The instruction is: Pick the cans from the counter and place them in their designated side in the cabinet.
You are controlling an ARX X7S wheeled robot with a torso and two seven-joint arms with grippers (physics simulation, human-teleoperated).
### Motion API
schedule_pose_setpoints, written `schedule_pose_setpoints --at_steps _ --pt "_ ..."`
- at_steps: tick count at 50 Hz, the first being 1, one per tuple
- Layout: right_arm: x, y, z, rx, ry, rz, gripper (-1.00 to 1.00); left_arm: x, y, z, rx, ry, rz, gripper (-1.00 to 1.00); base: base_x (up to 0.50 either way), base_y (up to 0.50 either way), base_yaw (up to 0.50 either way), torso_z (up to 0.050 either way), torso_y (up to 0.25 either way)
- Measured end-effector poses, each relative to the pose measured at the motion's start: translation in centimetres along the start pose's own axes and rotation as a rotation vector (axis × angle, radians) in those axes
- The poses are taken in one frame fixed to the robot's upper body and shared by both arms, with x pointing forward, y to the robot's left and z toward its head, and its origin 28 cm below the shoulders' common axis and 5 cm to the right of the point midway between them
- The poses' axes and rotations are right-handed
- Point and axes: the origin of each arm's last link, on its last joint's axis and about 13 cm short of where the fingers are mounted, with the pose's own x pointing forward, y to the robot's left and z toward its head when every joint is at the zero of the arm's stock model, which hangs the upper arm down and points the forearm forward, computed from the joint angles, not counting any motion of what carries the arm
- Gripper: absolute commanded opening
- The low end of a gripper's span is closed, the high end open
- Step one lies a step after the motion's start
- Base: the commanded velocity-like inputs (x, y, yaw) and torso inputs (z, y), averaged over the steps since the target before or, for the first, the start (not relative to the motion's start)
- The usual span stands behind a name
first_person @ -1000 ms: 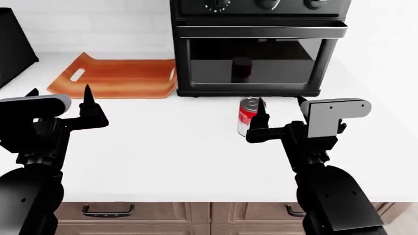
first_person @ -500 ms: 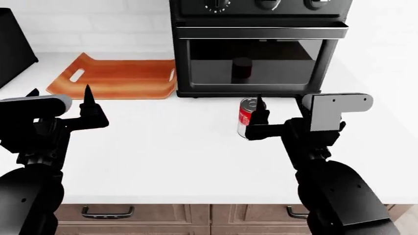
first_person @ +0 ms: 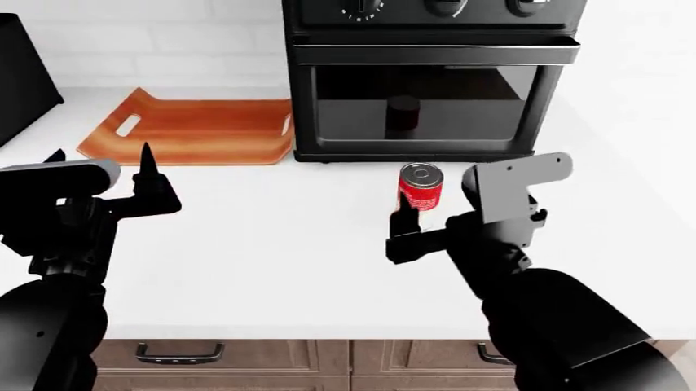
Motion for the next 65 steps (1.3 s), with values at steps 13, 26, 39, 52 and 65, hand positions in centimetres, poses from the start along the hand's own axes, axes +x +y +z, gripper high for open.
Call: schedule_pose_setpoints --at_steps 13,26,39,52,65 --pt "0.5 -0.2 -0.7 -0.011 0.046 -0.007 1.0 0.0 0.1 0.0 -0.001 0.0 0.005 1.0 0.0 0.0 0.0 0.0 0.0" --pt "1.5 -0.4 -1.3 0.003 0.048 0.006 1.0 0.0 0.1 -0.1 -0.002 0.002 0.009 1.0 0.0 0.0 0.0 0.0 0.0" --pt "2.6 -0.8 -1.9 0.028 0.025 0.004 1.0 0.0 0.1 -0.1 -0.001 0.003 0.01 1.0 0.0 0.0 0.0 0.0 0.0" --pt "3.9 -1.1 -1.9 0.023 0.017 -0.002 1.0 0.0 0.1 -0.1 0.0 0.003 0.012 1.0 0.0 0.0 0.0 0.0 0.0" --pt "5.2 -1.1 -1.9 0.025 0.025 0.018 1.0 0.1 0.1 -0.2 0.0 0.004 0.017 1.0 0.0 0.0 0.0 0.0 0.0"
